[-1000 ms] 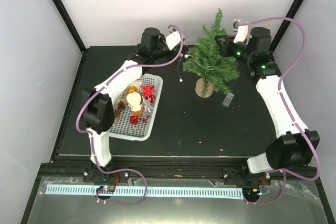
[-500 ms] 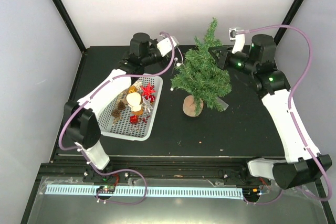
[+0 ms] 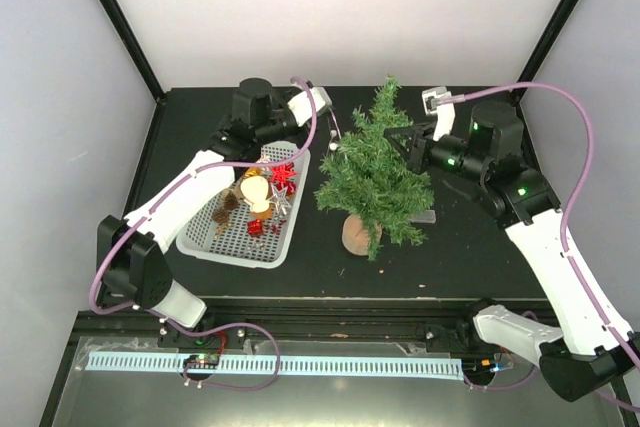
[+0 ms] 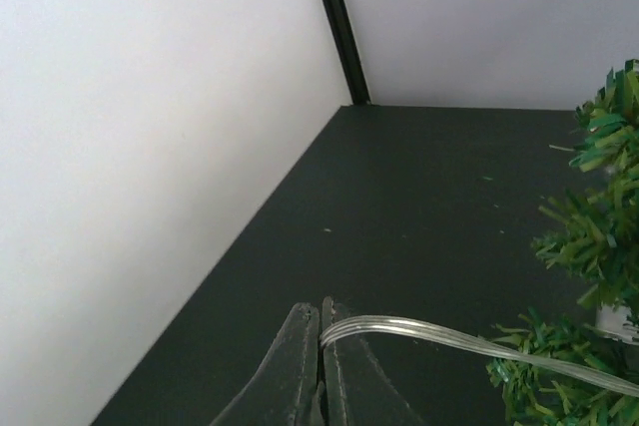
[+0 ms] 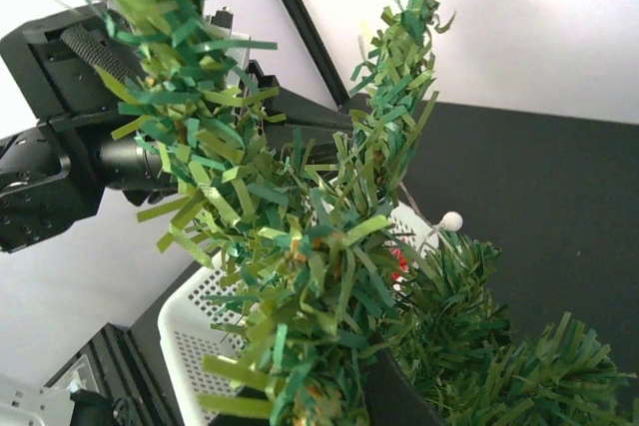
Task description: Decorate the small christmas tree
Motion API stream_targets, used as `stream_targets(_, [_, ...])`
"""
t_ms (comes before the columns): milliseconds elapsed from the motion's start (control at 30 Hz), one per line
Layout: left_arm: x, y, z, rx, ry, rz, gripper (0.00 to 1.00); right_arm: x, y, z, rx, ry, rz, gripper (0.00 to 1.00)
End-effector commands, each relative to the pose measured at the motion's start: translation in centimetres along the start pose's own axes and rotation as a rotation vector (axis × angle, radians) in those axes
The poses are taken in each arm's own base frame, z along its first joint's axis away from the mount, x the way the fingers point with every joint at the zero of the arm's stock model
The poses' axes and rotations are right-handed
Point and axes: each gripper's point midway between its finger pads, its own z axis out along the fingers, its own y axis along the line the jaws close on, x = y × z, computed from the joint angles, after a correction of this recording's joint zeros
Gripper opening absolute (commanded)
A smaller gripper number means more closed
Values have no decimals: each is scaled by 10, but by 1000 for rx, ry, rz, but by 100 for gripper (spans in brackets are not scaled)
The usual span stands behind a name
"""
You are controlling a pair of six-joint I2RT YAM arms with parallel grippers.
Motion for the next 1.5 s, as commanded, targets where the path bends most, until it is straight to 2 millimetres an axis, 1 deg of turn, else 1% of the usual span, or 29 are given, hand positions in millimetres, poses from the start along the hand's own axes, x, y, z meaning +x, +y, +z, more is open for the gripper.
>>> stream_targets(0, [-4, -16, -6, 50, -23, -42, 2, -6, 16, -13, -31, -62, -28, 1])
stream_targets(133, [1, -27, -7, 68, -18, -45, 1, 6, 22, -13, -54, -60, -26, 1])
stream_targets(400, [-1, -40, -16, 107, -21, -51, 2, 26, 31, -9, -75, -31, -34, 1])
stream_targets(467, [0, -42, -18, 115, -17, -53, 1, 29, 34, -8, -74, -23, -40, 2])
stream_targets(533, [1, -45, -21, 123, -16, -54, 2, 32, 35, -8, -72, -14, -43, 4])
stream_targets(667, [3, -48, -24, 127, -15, -54, 1, 35, 38, -10, -68, -10, -46, 17])
stream_targets(733, [4, -50, -25, 130, -14, -55, 2, 34, 39, -13, -64, -13, -47, 30])
stream_targets(800, [6, -51, -26, 132, -11, -55, 2, 33, 40, -16, -61, -18, -50, 39])
stream_targets(933, [10, -52, -28, 122, -3, -49, 2, 31, 42, -23, -55, -26, -60, 51])
stream_targets(1000, [12, -52, -29, 120, 2, -47, 2, 29, 43, -28, -49, -32, -68, 58])
stream_targets(1067, [13, -53, -29, 119, 3, -40, 2, 27, 45, -35, -40, -42, -81, 64])
stream_targets(1133, [15, -52, -29, 110, 6, -30, 2, 20, 46, -46, -17, -71, -104, 67])
stream_targets(1167, [16, -51, -28, 104, 7, -25, 2, 16, 45, -52, 4, -91, -116, 68])
stream_targets(1233, [19, -48, -25, 89, 13, -19, 2, 7, 34, -66, 93, -143, -133, 69])
stream_targets(1300, [22, -46, -22, 79, 16, -17, 2, -3, 16, -81, 218, -214, -136, 72])
stream_targets(1333, [22, -44, -20, 77, 12, -16, 2, -5, 9, -85, 263, -236, -135, 73])
stream_targets(1367, [22, -44, -18, 78, 9, -15, 2, -7, 1, -87, 310, -245, -131, 74])
stream_targets(1400, [23, -44, -15, 79, 4, -13, 2, -6, -8, -84, 356, -236, -125, 74])
stream_targets(1467, [22, -42, -10, 81, -11, -9, 2, -2, -28, -72, 428, -202, -95, 74])
